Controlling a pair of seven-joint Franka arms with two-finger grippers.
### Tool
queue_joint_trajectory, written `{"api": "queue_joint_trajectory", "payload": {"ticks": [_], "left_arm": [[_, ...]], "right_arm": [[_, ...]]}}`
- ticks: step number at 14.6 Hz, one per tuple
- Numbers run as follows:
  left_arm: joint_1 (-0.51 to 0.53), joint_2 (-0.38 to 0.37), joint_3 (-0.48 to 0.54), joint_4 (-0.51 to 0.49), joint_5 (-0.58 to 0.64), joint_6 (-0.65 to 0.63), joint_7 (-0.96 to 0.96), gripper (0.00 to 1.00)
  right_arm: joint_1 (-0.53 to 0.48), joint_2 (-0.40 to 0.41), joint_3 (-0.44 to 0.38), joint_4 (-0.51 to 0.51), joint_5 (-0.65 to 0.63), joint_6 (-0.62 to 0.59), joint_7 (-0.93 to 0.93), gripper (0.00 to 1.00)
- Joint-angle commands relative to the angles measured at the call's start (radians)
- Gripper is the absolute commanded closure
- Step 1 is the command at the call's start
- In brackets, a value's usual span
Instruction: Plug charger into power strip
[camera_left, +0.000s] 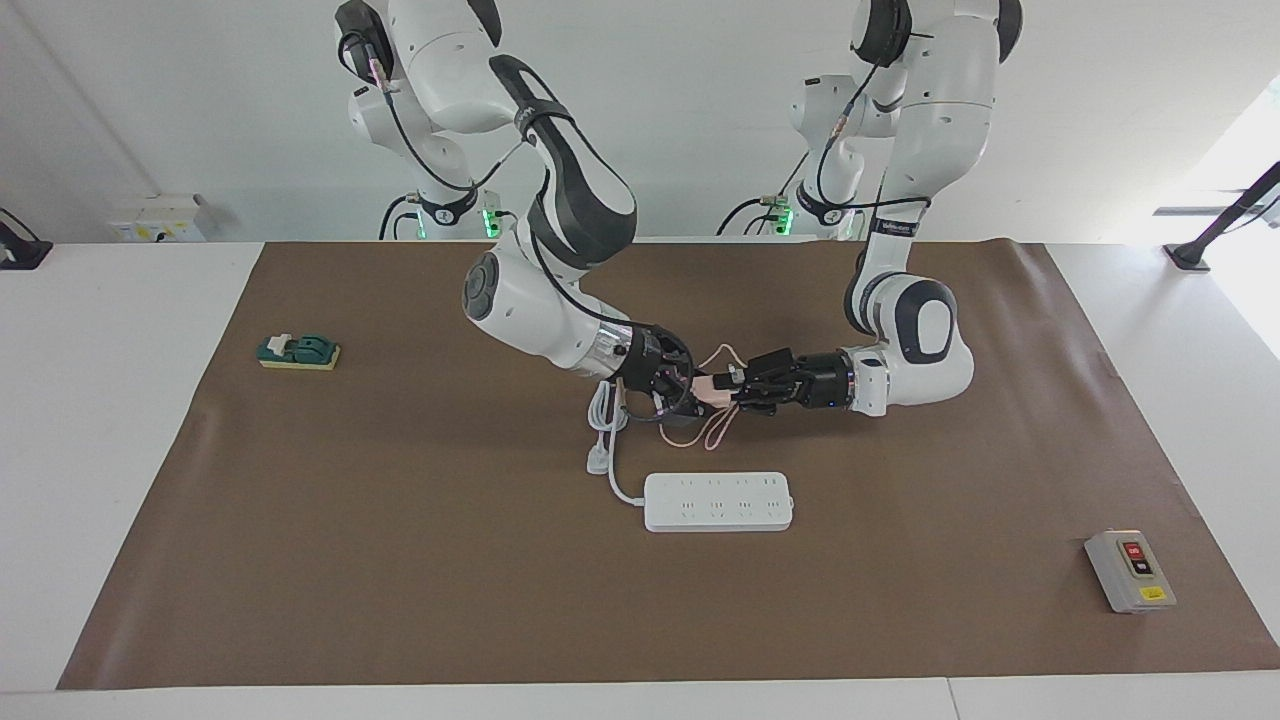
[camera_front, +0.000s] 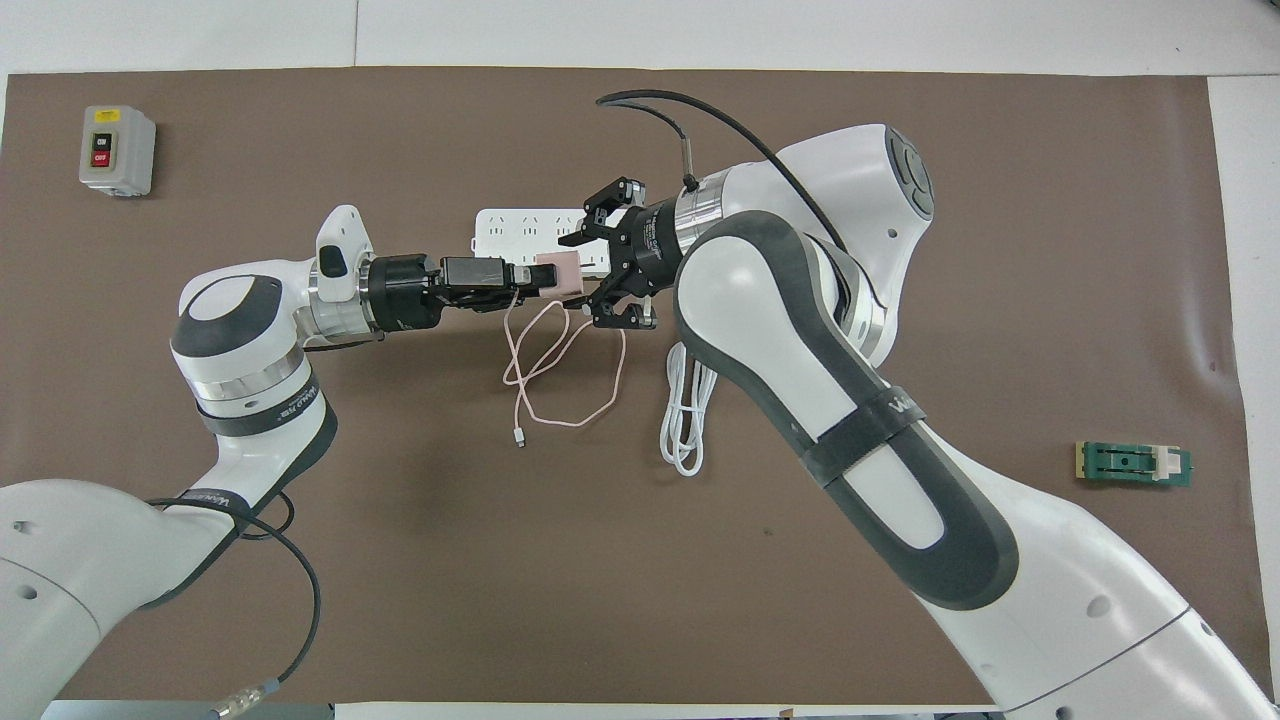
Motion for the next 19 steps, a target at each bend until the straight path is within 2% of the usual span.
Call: {"api": "queue_joint_trajectory", "payload": {"ticks": [1, 3, 5, 8, 10, 12, 14, 16, 19], "left_arm": [[0.008, -0.043, 0.022, 0.029, 0.146, 0.069, -0.011, 1.00], [0.017, -0.058, 0.046, 0.072, 0.252, 0.076, -0.019, 1.00], [0.014, -0.107, 0.076, 0.109, 0.416, 0.079, -0.075, 1.00], [0.019, -0.178, 0.091, 0.224, 0.741, 0.053, -0.288, 1.00], [0.023, -0.209, 0.097, 0.331, 0.951, -0.049, -0.499, 1.00], [0.039, -0.204, 0.096, 0.481, 1.131, -0.256, -0.731, 1.00], [0.054, -0.206, 0.097, 0.557, 1.219, -0.379, -0.801, 1.00], [0.058, -0.213, 0.103, 0.576, 1.314, -0.445, -0.804, 1.00], [0.074, -0.214, 0.111, 0.649, 1.342, -0.490, -0.789, 1.00]], "right_arm": [[-0.014, -0.001, -0.010, 0.010, -0.005, -0.005, 0.029, 0.00], [-0.057, -0.030, -0.011, 0.008, -0.007, -0.025, 0.032, 0.00], [-0.132, -0.064, -0.022, 0.008, -0.011, -0.081, 0.030, 0.00], [-0.243, -0.116, -0.024, 0.011, -0.173, -0.170, 0.013, 0.00], [-0.292, -0.147, -0.024, 0.011, -0.264, -0.241, -0.078, 0.00], [-0.332, -0.164, -0.027, 0.036, -0.342, -0.339, -0.205, 0.00], [-0.369, -0.170, -0.025, 0.069, -0.427, -0.425, -0.345, 0.00], [-0.398, -0.182, -0.025, 0.076, -0.494, -0.488, -0.506, 0.00], [-0.413, -0.193, -0.025, 0.076, -0.611, -0.529, -0.750, 0.00]]}}
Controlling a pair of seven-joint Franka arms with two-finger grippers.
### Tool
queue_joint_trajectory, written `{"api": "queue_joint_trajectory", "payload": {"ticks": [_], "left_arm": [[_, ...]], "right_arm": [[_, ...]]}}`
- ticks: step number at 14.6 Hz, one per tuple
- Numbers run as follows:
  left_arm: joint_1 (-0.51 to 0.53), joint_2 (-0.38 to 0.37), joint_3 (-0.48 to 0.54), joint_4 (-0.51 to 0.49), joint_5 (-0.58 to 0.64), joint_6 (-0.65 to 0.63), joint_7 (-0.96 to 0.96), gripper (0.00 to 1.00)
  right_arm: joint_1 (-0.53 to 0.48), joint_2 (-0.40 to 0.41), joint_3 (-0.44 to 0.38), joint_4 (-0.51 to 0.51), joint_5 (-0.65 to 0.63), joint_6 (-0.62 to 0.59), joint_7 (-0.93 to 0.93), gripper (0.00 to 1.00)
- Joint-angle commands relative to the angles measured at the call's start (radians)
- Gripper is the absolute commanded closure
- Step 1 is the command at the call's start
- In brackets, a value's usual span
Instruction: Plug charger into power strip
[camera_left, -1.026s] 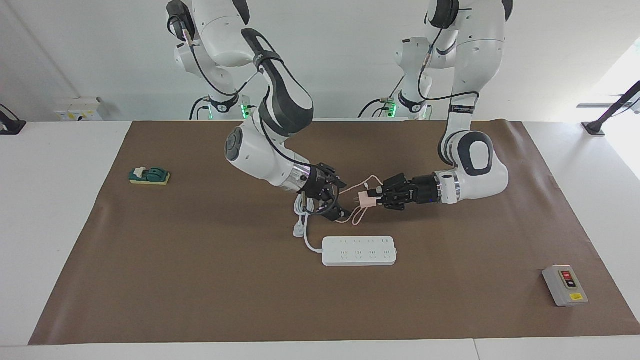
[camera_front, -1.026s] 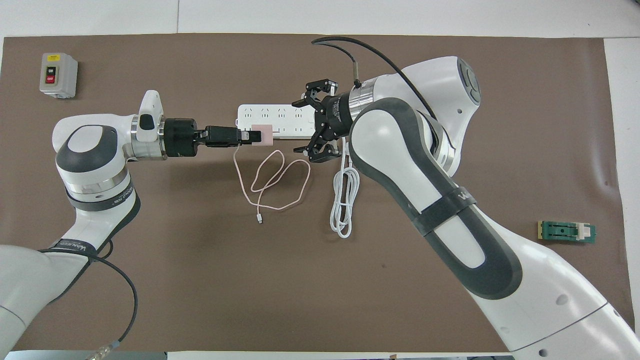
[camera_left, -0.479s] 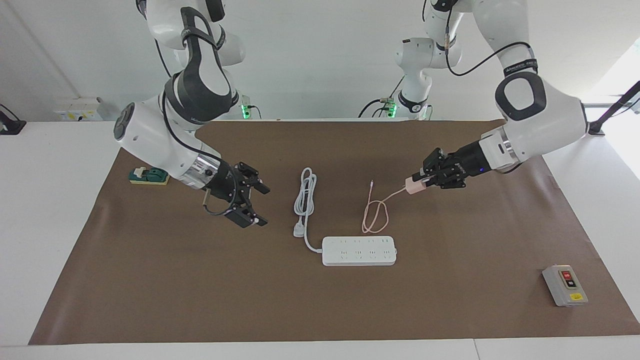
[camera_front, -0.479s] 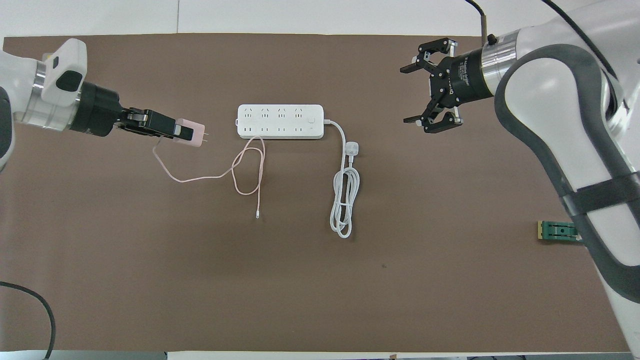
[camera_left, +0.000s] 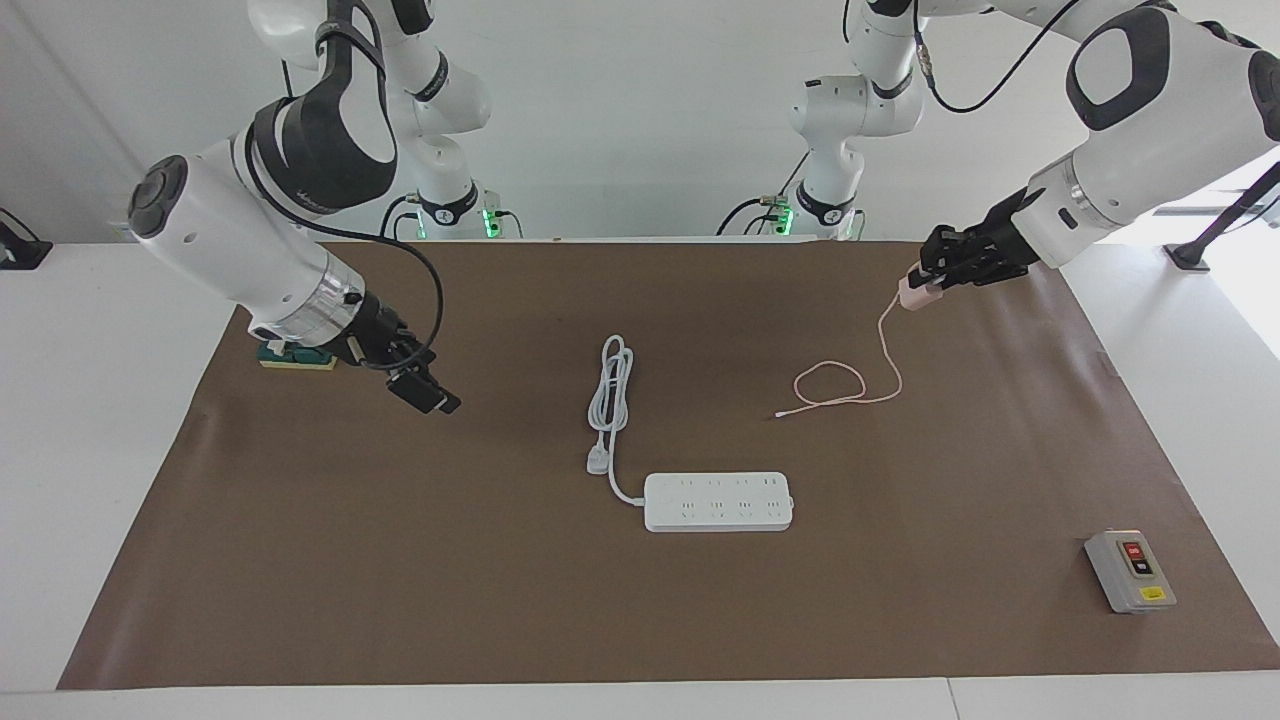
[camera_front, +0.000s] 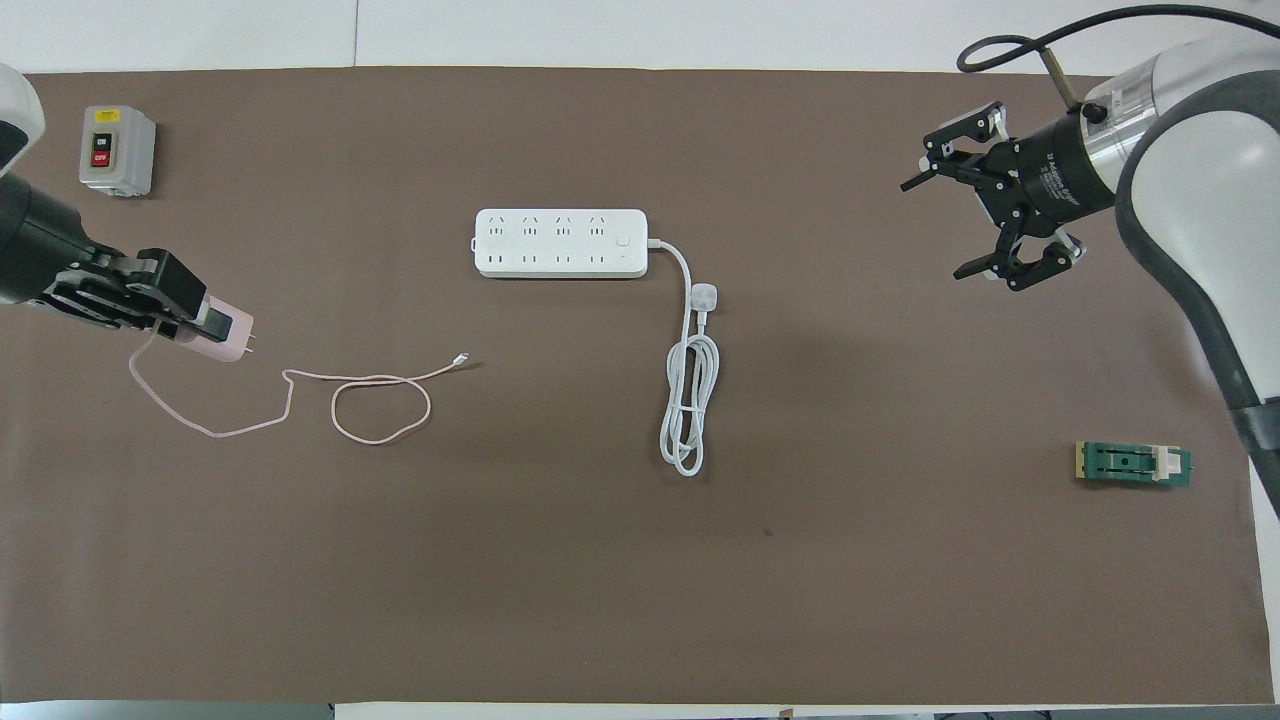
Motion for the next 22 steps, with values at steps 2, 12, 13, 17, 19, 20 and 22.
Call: {"api": "queue_joint_trajectory", "payload": {"ticks": [2, 12, 13, 17, 19, 20, 22], "left_arm": [[0.017, 0.024, 0.022, 0.091, 0.047, -0.038, -0.002, 1.00], [-0.034, 0.035, 0.013, 0.109, 0.115, -0.059, -0.269, 1.00], [-0.054, 0.046, 0.016, 0.109, 0.142, -0.050, -0.284, 1.00], [-0.162, 0.087, 0.015, 0.109, 0.247, 0.004, -0.448, 1.00], [-0.180, 0.110, 0.011, 0.108, 0.250, 0.062, -0.567, 1.00], [-0.190, 0.118, 0.011, 0.108, 0.245, 0.076, -0.623, 1.00], [-0.197, 0.147, 0.010, 0.108, 0.239, 0.108, -0.716, 1.00]], "right_arm": [[-0.028, -0.026, 0.011, 0.002, -0.160, -0.047, -0.338, 0.00], [-0.134, -0.196, 0.014, -0.091, -0.352, -0.058, -0.974, 0.00], [-0.143, -0.241, 0.014, -0.128, -0.352, -0.058, -0.982, 0.00], [-0.161, -0.361, 0.013, -0.215, -0.369, -0.118, -1.030, 0.00], [-0.157, -0.375, 0.013, -0.220, -0.384, -0.188, -1.028, 0.00], [-0.157, -0.373, 0.014, -0.220, -0.400, -0.193, -1.028, 0.00], [-0.158, -0.372, 0.022, -0.218, -0.437, -0.191, -1.028, 0.00]]}}
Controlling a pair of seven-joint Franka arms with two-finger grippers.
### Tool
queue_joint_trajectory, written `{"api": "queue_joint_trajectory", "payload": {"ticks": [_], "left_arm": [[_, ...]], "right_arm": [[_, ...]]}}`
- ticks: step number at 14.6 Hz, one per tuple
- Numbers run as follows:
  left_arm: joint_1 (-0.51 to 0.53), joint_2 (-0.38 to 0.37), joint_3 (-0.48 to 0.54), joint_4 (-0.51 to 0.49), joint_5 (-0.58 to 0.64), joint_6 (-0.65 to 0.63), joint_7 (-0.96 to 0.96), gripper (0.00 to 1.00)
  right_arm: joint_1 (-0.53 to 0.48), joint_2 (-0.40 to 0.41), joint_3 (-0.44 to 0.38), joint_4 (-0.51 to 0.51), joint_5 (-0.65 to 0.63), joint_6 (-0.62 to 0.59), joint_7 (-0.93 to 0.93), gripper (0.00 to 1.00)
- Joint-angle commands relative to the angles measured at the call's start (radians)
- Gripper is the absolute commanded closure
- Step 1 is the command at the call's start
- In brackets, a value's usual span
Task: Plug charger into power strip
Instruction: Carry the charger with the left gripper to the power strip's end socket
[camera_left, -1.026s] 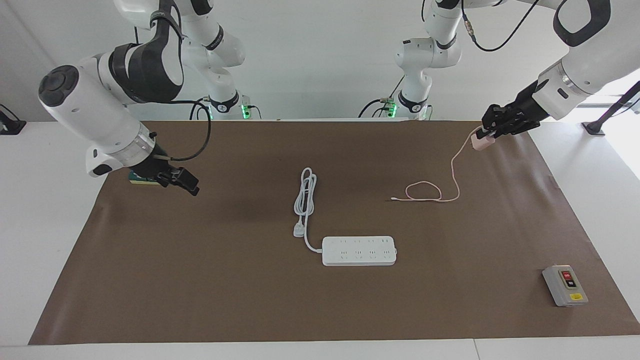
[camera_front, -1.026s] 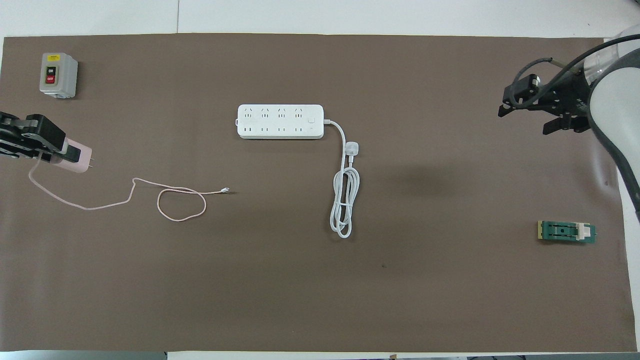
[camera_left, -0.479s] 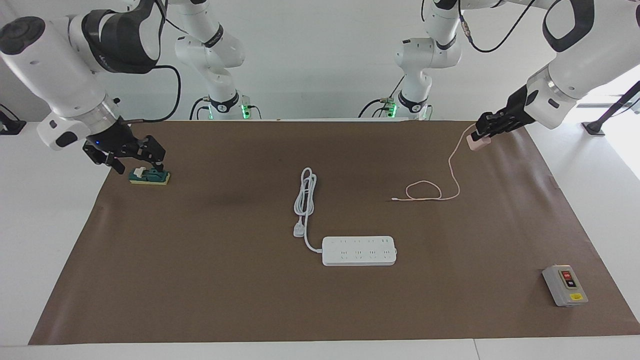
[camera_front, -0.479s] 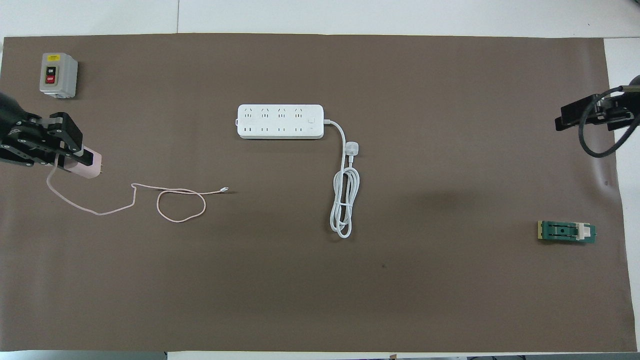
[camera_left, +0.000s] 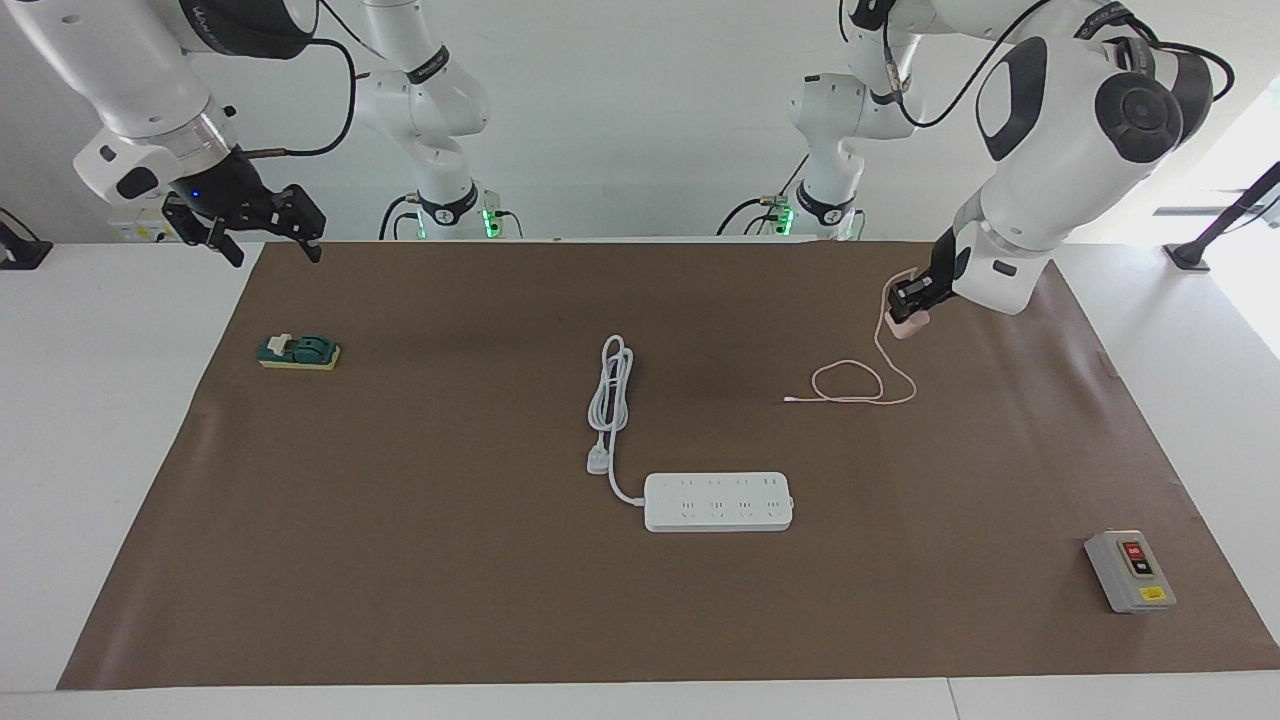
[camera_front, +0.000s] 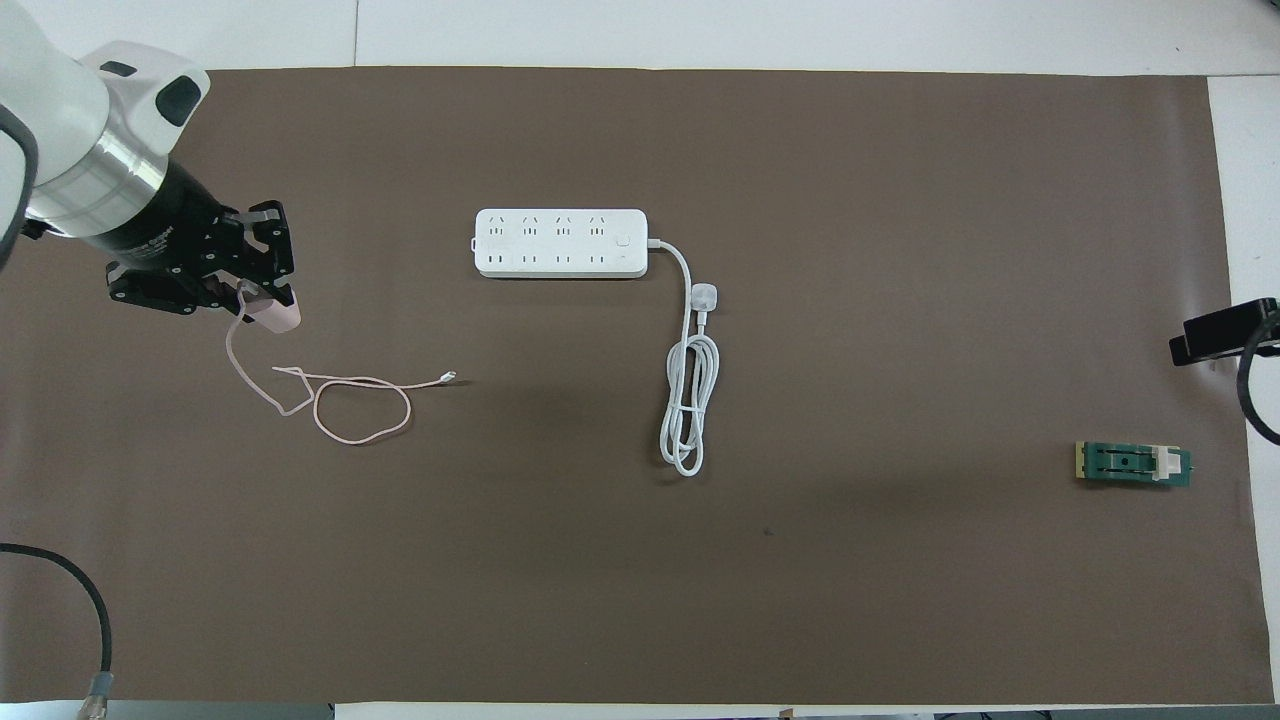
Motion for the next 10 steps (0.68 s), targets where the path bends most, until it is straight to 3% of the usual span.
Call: {"api": "queue_joint_trajectory", "payload": {"ticks": [1, 5, 10], "left_arm": [[-0.025, 0.054, 0.008, 0.037, 0.001, 0.058, -0.178, 1.00], [-0.082, 0.091, 0.010, 0.005, -0.005, 0.187, -0.439, 1.00], [-0.137, 0.190, 0.011, -0.031, 0.001, 0.441, -0.882, 1.00]], "right_arm": [[-0.015, -0.007, 0.017, -0.024, -0.034, 0.008, -0.017, 0.00], [-0.018, 0.003, 0.018, -0.009, -0.038, 0.037, -0.017, 0.00], [-0.026, -0.005, 0.020, -0.007, -0.024, 0.023, -0.016, 0.00]]}}
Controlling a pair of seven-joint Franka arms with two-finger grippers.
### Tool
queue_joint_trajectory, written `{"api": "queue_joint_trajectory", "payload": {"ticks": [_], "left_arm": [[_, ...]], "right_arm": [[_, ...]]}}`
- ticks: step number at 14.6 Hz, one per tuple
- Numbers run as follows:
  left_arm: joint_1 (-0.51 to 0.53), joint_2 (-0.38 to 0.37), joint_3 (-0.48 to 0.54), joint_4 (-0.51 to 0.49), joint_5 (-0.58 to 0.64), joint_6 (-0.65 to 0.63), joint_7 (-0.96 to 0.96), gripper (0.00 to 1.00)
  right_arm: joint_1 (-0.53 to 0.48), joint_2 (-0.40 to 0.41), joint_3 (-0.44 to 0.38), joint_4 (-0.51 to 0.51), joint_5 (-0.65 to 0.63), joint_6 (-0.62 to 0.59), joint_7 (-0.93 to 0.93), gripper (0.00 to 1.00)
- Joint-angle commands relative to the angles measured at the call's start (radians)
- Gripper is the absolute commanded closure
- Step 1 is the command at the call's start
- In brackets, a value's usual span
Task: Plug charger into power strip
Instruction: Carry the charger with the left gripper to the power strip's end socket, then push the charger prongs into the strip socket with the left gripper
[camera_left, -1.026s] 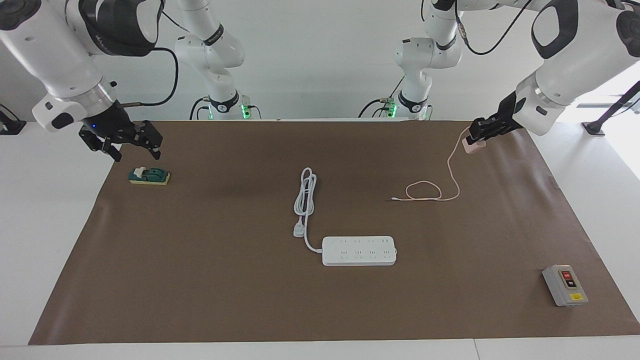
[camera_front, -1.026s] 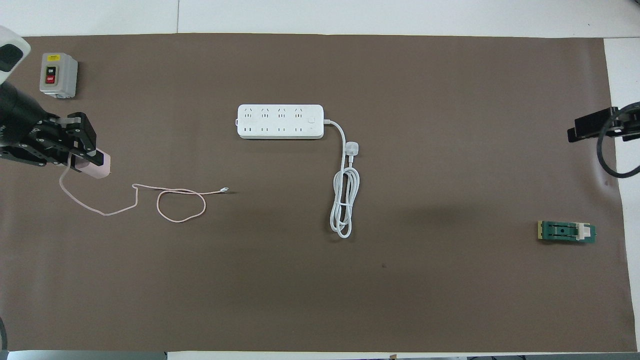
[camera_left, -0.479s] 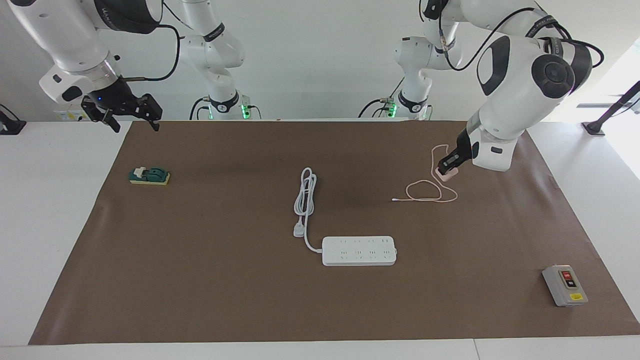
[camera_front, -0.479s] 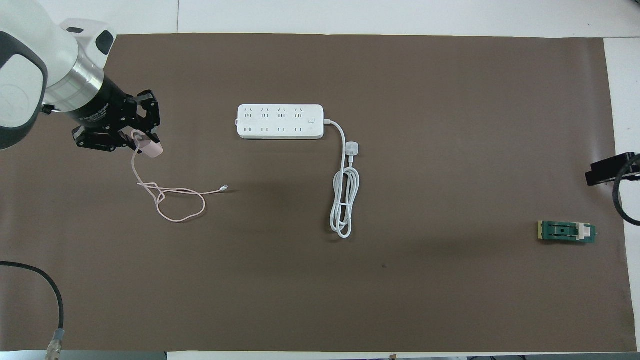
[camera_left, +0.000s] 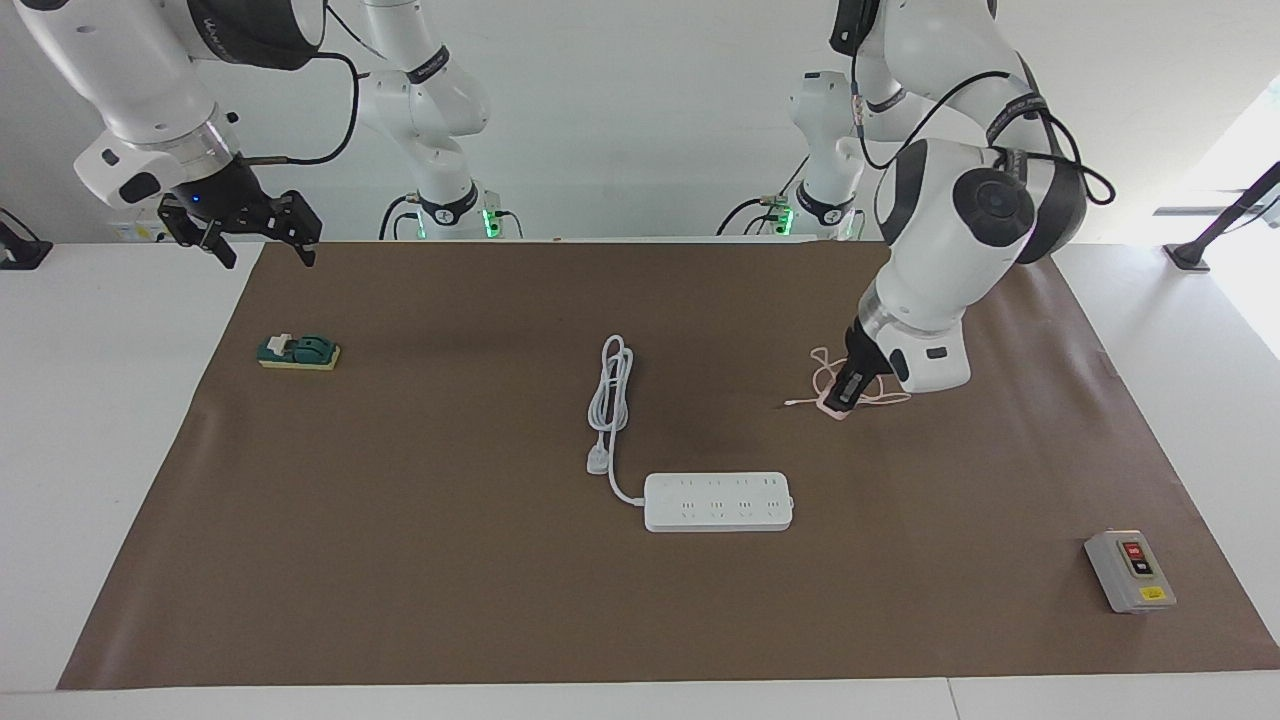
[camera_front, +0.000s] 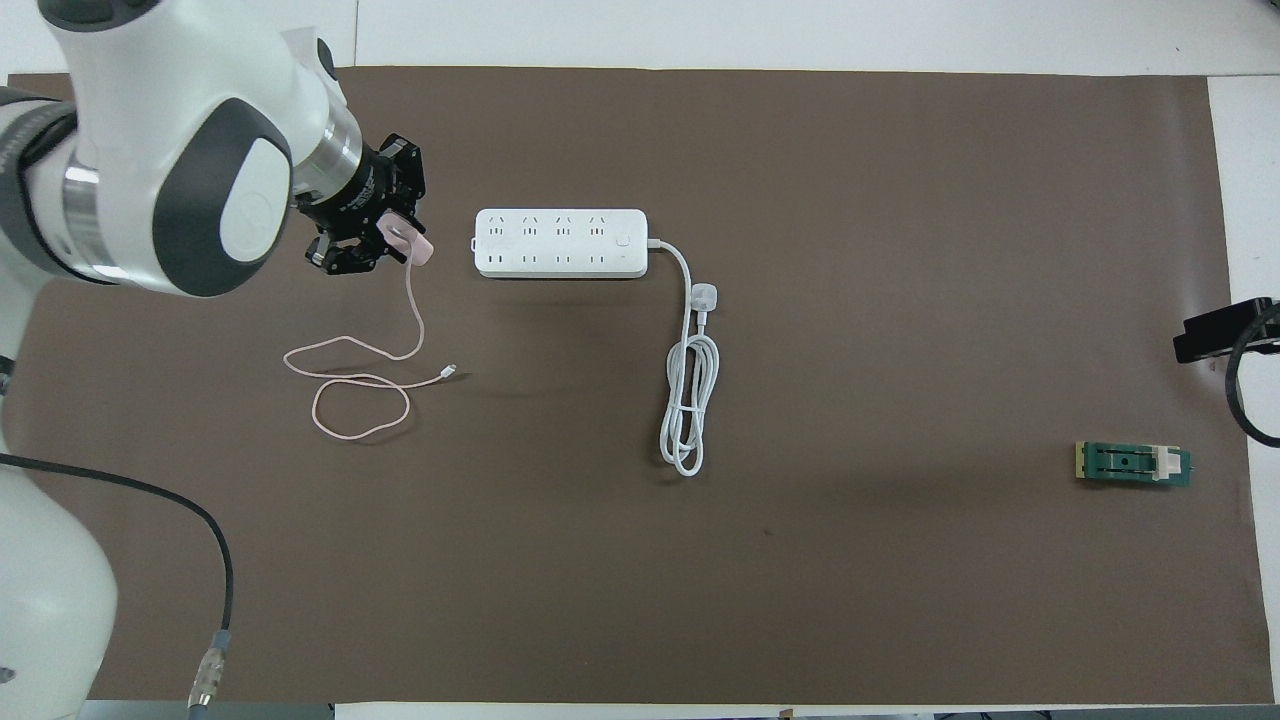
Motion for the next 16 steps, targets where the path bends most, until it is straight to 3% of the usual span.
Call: {"api": "queue_joint_trajectory", "payload": {"ticks": [1, 3, 7, 16], "left_arm": [[-0.010, 0.037, 0.012, -0.003, 0.000, 0.088, -0.209, 1.00], [-0.006, 0.046, 0.012, -0.006, -0.002, 0.116, -0.370, 1.00], [-0.012, 0.092, 0.012, -0.006, 0.001, 0.150, -0.490, 1.00], [-0.064, 0.104, 0.015, -0.090, 0.005, 0.245, -0.578, 1.00]], "right_arm": [[-0.027, -0.011, 0.017, -0.002, -0.004, 0.000, -0.016, 0.00], [-0.024, -0.011, 0.017, 0.004, -0.002, -0.001, -0.014, 0.00], [-0.019, -0.013, 0.017, 0.004, -0.002, -0.001, -0.011, 0.00], [-0.016, -0.014, 0.017, 0.003, 0.013, -0.001, -0.012, 0.00]]}}
